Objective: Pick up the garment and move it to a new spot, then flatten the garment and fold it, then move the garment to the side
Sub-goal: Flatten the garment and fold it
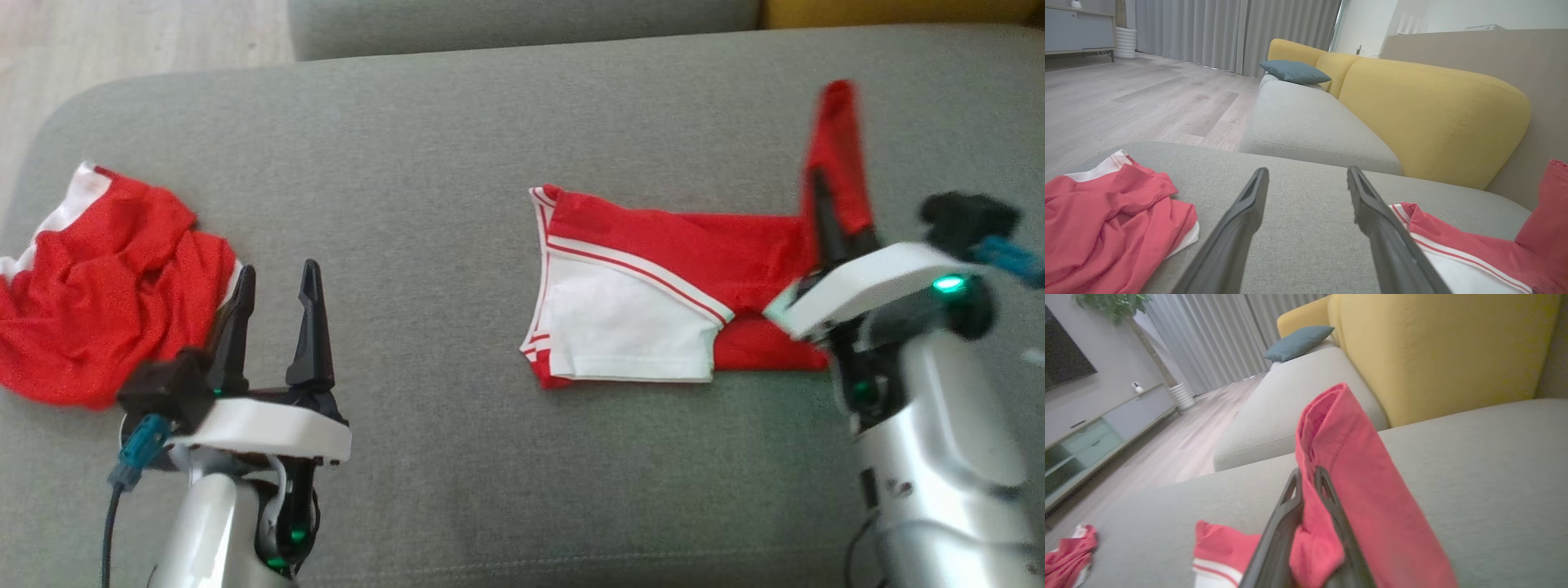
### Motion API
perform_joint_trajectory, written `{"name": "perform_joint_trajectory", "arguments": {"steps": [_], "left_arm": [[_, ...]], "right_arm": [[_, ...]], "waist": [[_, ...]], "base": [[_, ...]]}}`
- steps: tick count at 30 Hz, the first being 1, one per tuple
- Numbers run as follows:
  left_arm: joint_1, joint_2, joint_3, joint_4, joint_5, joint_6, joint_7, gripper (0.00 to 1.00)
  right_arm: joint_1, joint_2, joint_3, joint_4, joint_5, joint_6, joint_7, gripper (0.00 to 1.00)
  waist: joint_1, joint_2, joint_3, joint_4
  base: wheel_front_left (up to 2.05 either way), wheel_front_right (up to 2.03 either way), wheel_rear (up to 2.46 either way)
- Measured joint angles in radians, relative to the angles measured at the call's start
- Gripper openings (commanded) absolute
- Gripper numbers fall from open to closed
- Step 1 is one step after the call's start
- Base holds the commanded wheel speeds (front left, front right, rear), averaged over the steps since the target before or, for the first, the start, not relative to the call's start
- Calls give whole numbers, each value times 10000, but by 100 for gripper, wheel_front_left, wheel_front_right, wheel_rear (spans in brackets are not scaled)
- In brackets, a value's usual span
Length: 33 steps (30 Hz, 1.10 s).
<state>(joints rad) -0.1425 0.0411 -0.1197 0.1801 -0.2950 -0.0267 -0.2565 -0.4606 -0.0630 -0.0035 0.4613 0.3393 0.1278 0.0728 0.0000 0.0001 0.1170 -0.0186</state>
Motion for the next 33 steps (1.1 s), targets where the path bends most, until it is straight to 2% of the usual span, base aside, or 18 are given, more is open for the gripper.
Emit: {"name": "perform_joint_trajectory", "arguments": {"steps": [7,14,26,28,33], "left_arm": [[5,2,-136,-2,-75,2,-2,100],[11,6,-303,86,-86,4,-2,100],[8,6,-571,196,-188,98,0,100],[8,6,-583,209,-188,102,0,100],[7,6,-589,282,-190,130,0,100]], "right_arm": [[189,17,2000,-71,1363,0,-238,0],[121,10,3346,1078,2600,-2,-989,0],[-764,4,5672,3152,3973,-2,-2176,0],[-831,4,5852,3365,4011,-2,-2234,100],[-1139,-13,6658,3530,4614,-2,-2483,100]], "waist": [[0,0,-69,421],[0,0,44,928],[0,-1,321,1608],[0,0,330,1620],[0,-1,333,1564]], "base": [[0,0,0],[0,0,0],[0,0,0],[0,0,0],[0,0,0]]}}
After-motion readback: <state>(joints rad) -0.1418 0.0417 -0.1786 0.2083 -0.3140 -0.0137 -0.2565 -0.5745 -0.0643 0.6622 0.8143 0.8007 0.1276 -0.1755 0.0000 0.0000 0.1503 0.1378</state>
